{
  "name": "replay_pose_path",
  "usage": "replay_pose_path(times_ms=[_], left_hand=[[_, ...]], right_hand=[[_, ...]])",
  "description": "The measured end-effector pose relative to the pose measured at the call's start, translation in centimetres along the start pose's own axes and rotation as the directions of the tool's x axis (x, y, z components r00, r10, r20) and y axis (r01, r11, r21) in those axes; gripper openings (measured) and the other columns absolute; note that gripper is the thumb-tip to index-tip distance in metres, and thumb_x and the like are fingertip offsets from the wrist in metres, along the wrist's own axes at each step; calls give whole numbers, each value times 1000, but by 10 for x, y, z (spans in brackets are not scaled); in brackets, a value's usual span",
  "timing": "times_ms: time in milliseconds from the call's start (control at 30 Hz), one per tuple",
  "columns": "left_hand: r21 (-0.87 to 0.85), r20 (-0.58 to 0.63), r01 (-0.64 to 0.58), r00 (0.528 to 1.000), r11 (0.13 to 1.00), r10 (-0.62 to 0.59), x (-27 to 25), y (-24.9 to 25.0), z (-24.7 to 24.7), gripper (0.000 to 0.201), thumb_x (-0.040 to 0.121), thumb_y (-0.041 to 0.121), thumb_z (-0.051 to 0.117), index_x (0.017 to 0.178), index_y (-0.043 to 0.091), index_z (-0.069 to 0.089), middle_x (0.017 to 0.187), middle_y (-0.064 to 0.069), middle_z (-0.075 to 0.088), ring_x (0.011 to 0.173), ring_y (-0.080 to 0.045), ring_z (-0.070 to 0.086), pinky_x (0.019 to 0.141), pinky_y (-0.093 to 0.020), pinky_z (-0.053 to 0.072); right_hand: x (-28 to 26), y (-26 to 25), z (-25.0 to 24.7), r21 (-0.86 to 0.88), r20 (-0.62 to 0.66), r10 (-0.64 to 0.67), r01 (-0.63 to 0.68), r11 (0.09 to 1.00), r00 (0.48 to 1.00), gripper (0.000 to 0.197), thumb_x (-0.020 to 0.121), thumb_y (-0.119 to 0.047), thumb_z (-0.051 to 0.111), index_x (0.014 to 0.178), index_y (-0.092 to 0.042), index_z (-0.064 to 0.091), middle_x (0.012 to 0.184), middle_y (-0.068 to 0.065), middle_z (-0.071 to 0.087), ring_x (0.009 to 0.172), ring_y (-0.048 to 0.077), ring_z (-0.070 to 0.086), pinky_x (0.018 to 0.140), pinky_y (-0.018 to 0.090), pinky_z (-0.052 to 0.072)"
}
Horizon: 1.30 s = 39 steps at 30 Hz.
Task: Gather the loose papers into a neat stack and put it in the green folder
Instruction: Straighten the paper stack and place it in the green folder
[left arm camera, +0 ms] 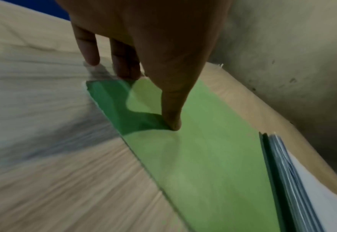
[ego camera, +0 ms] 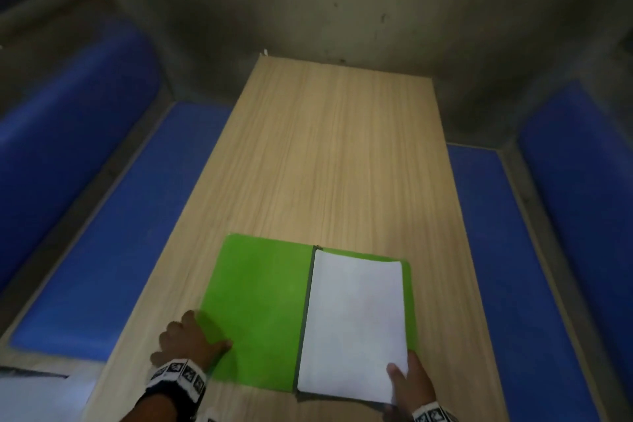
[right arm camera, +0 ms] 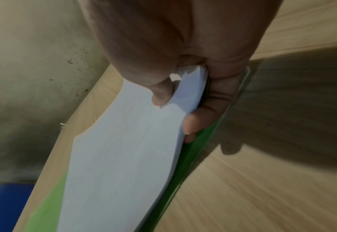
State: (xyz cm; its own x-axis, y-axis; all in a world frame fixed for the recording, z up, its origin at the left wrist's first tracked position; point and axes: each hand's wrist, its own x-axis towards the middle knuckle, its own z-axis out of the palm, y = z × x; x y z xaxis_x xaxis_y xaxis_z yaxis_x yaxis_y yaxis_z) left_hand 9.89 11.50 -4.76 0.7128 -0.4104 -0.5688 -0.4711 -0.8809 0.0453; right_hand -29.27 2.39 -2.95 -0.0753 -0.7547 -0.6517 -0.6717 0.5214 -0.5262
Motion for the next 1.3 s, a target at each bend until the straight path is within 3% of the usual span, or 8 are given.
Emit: replay_pose_path(times_ms=[333, 467, 567, 700, 833, 1000, 1167, 1300], left_hand=[[-476, 96, -215, 951, 853, 294, -10, -17, -61, 38, 78, 36, 79, 99, 16, 54, 91, -8, 63, 65, -21, 58, 62, -31, 49], [-718, 144, -345, 776, 604, 615, -68, -4, -105, 60, 72, 57, 75, 78, 8, 40, 65, -7, 31, 53, -13, 36, 57, -26, 34], [-826, 185, -300, 656, 477, 732, -100, 18, -106, 61, 69, 62, 73, 89, 6, 57, 72, -4, 53, 67, -16, 58, 67, -32, 51], [-773, 287, -406, 462, 488, 839, -119, 63, -78, 36, 92, 41, 61, 115, 13, 66, 114, -1, 71, 104, -21, 69, 88, -36, 55], [-381, 415, -762, 365, 524, 833, -109, 100, -33, 38, 74, 72, 60, 108, 53, 61, 133, 13, 61, 121, -6, 57, 102, -29, 45], [-47, 393, -854, 461, 519, 796, -86, 114, 23, 41, 85, 49, 63, 124, 52, 51, 159, -6, 23, 142, -24, 33, 113, -31, 30], [-83, 341, -795, 544, 601, 767, -79, 114, 50, 56, 81, 49, 66, 131, 24, 58, 156, -4, 16, 124, -25, 54, 100, -24, 41], [-149, 273, -727, 621, 670, 735, -71, 97, 54, 81, 63, 66, 53, 134, 28, 53, 150, -1, 16, 130, -23, 49, 105, -24, 38]], right_hand=[[3, 1, -6, -12, 10, 1, 0, 1000, 1000, 52, 92, -16, 58, 139, -6, 39, 140, 13, 49, 126, 27, 49, 106, 28, 32], [6, 6, -5, 6, 66, -70, 70, 998, 995, 83, 79, -33, 74, 144, -10, 29, 140, 9, 48, 125, 24, 49, 108, 31, 35], [8, 8, -7, -66, 76, -44, 49, 997, 996, 98, 65, -71, 62, 143, -19, 35, 136, 9, 48, 124, 24, 49, 106, 30, 37], [10, 6, -20, -6, 61, -21, 22, 1000, 998, 83, 77, -79, 34, 135, -22, 50, 134, 12, 50, 127, 25, 46, 108, 29, 33], [24, 4, -37, 310, 125, 201, -231, 922, 972, 98, 68, -85, 38, 117, -5, 64, 132, 19, 58, 121, 32, 53, 107, 36, 36], [31, 14, -52, 581, 164, 207, -264, 770, 965, 96, 76, -79, 33, 132, -3, 52, 140, 20, 50, 132, 32, 45, 110, 43, 32], [27, 13, -43, 128, 59, 11, -18, 992, 998, 18, 88, -24, 65, 106, -19, 66, 102, 7, 67, 101, 22, 61, 90, 27, 44], [34, 18, -24, -137, 98, 9, 5, 991, 995, 25, 72, -17, 72, 95, -26, 68, 89, -1, 70, 89, 17, 64, 90, 24, 48]])
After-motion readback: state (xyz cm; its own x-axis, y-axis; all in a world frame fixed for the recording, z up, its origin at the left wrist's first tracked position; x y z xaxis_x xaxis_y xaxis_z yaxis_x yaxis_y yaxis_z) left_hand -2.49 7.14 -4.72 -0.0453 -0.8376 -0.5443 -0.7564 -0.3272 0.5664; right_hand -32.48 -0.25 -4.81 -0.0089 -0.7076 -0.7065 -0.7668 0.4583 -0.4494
